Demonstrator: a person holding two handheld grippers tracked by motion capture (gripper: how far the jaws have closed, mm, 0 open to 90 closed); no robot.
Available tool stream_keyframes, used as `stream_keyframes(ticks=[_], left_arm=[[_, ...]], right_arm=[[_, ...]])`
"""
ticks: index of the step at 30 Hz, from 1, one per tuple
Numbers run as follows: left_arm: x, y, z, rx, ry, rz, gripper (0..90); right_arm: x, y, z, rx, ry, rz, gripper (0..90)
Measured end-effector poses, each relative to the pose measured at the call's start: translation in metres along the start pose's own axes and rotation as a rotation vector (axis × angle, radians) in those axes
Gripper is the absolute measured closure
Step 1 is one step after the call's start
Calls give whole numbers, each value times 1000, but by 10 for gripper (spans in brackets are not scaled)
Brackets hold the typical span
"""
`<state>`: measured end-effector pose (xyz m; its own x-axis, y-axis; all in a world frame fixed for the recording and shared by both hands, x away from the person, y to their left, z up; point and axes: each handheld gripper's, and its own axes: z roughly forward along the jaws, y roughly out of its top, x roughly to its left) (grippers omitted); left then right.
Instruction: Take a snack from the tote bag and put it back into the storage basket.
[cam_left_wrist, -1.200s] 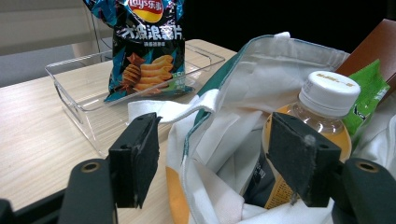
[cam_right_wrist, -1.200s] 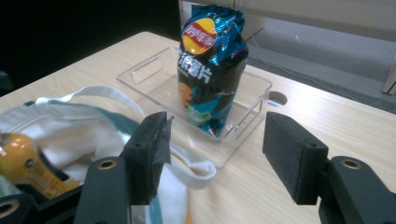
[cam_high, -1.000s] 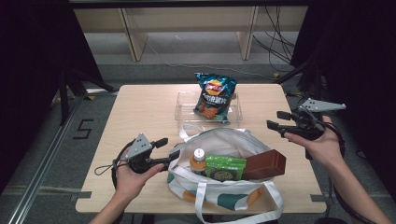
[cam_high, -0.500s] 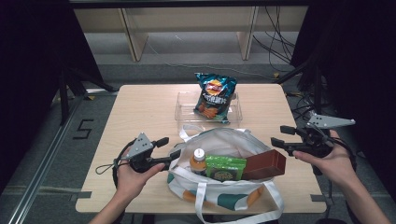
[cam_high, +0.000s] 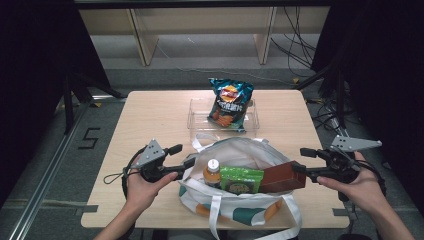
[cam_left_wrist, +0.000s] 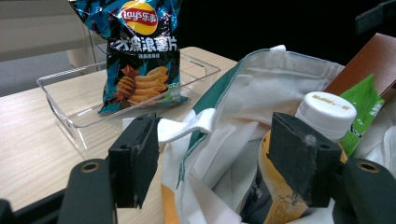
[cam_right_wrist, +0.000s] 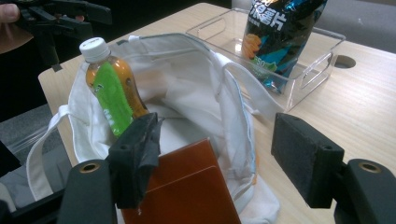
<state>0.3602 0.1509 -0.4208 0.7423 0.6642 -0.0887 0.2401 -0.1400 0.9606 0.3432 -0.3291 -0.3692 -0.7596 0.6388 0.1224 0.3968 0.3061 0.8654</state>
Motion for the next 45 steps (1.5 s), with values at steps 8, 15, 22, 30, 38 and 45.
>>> stream_keyframes(ticks=[8,15,22,30,38,45], left_arm=[[-1,-2,1,-3,-11,-12,329],[-1,0,-1,-4,-2,-15,329],[1,-2,-2,-4,1,-9,329],[0,-1,-1,6,5,-3,329],[0,-1,-2,-1,2,-1,329],[1,0,-3,-3,7,-1,329]], right_arm=[[8,-2,-4,-7,32,10,318],[12,-6,-3,-12,56,5,286],[14,-11,-2,23,84,-9,264],[15,-21,-1,19,75,-38,246],[16,-29,9,54,57,-75,238],[16,-34,18,37,63,-118,385]])
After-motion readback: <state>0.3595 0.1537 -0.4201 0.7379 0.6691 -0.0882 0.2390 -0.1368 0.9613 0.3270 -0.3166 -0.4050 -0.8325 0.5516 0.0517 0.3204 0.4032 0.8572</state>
